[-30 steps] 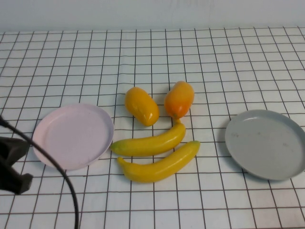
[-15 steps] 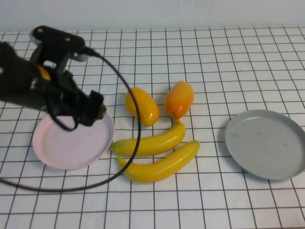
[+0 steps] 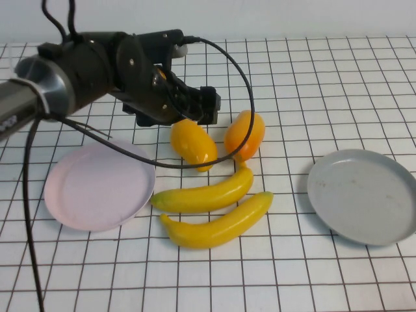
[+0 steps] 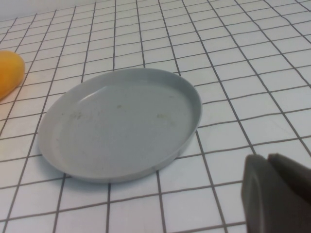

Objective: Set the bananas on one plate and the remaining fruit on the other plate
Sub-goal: Put one type of fruit in the left plate

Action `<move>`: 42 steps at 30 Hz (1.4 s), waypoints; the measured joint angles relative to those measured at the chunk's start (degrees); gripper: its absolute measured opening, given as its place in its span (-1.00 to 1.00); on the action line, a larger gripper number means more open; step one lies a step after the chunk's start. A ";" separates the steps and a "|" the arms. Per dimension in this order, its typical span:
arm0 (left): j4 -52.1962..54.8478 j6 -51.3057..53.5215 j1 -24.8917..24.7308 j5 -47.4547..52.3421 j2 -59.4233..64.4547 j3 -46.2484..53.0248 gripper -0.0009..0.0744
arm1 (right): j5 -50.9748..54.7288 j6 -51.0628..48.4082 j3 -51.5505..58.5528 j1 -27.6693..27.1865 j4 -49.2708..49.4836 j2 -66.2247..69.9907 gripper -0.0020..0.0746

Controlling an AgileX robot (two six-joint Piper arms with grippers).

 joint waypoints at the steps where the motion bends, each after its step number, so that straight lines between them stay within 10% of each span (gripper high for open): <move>1: -0.26 -0.72 -0.12 -1.29 1.31 -0.12 0.80 | 0.00 0.00 0.00 0.00 0.00 0.00 -0.99; 42: -2.41 0.19 0.74 -6.84 12.45 -0.34 0.80 | 0.00 0.00 0.00 0.00 0.04 0.00 -0.99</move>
